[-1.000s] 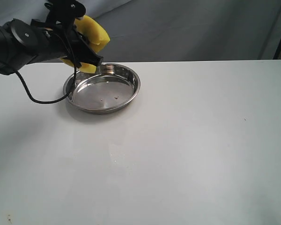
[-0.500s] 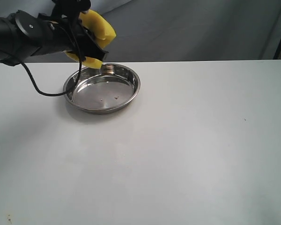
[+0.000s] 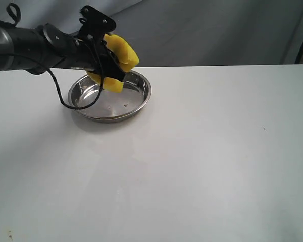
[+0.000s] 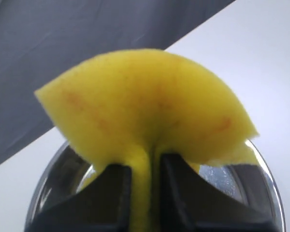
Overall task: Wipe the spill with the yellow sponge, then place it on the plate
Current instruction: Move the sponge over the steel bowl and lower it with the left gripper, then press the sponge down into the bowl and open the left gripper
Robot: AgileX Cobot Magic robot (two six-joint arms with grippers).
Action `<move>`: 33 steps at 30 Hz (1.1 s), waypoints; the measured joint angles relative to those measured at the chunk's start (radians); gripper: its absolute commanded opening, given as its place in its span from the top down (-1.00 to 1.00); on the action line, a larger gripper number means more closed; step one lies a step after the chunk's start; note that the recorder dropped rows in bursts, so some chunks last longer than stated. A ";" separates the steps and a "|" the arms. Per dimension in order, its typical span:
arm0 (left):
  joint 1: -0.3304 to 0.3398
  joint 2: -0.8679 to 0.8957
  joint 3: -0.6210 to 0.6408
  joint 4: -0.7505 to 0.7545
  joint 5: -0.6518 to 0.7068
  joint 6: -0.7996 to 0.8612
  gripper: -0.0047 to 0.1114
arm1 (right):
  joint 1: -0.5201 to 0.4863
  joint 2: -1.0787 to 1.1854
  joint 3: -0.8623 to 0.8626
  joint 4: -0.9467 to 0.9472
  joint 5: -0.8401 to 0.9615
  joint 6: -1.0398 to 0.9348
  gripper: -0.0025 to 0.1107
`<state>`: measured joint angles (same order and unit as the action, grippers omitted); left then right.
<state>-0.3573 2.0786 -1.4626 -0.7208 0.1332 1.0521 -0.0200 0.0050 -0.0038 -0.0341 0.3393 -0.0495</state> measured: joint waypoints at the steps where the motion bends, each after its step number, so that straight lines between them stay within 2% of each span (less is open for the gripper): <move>1: 0.000 0.013 -0.004 0.000 0.008 0.000 0.92 | 0.000 0.000 0.000 0.000 0.000 0.000 0.96; 5: 0.000 0.056 -0.008 0.000 0.020 0.000 0.92 | 0.000 0.000 0.000 0.000 0.000 0.000 0.96; 14: 0.000 0.085 -0.014 -0.012 -0.040 0.000 0.91 | 0.000 0.000 0.000 0.000 0.000 0.000 0.96; 19: 0.000 0.120 -0.016 -0.014 -0.068 0.000 0.81 | 0.000 0.000 0.000 0.000 0.000 0.000 0.96; 22: 0.000 0.126 -0.016 -0.014 -0.087 0.000 0.54 | 0.000 0.000 0.000 0.000 0.000 0.000 0.96; 28: 0.000 0.126 -0.016 -0.040 -0.133 -0.012 -0.34 | 0.000 0.000 0.000 0.000 0.000 0.000 0.96; 31: 0.000 0.126 -0.016 -0.059 -0.155 -0.017 -0.58 | 0.000 0.000 0.000 0.000 0.000 0.000 0.96; 33: 0.000 0.126 -0.016 -0.061 -0.165 -0.017 -0.64 | 0.000 0.000 0.000 0.000 0.000 0.000 0.96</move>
<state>-0.3573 2.2048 -1.4790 -0.7815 -0.0319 1.0350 -0.0200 0.0050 -0.0038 -0.0341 0.3393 -0.0495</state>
